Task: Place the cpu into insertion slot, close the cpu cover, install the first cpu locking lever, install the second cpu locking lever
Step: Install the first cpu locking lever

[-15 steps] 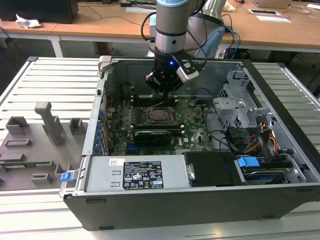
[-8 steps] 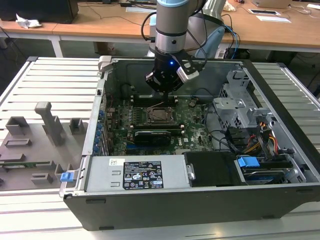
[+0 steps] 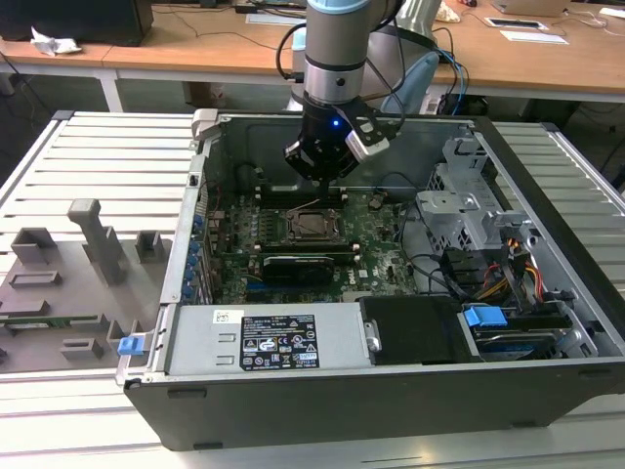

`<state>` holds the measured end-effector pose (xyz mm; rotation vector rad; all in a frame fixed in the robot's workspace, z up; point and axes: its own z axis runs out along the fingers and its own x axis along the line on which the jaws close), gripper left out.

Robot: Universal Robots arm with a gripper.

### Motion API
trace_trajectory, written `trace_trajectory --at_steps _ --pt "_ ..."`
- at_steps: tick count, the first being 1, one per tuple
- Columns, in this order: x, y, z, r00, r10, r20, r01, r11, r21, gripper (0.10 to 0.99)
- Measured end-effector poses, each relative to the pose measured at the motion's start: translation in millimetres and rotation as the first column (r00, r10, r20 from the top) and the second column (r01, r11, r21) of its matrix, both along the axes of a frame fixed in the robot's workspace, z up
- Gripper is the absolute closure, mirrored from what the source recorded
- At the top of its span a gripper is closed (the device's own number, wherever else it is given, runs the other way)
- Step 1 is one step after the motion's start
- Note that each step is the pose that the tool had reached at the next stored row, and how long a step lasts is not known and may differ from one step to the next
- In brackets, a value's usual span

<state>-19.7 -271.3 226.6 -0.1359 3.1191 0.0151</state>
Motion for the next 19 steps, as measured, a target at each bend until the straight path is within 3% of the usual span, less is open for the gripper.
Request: trace_trajectory --at_steps 16,19 --pt "0.4 0.0 0.0 1.0000 0.000 0.0000 0.000 1.0000 0.000 0.980" --pt "-1.4 0.0 0.0 1.0000 0.000 0.0033 0.000 1.0000 0.000 0.980"
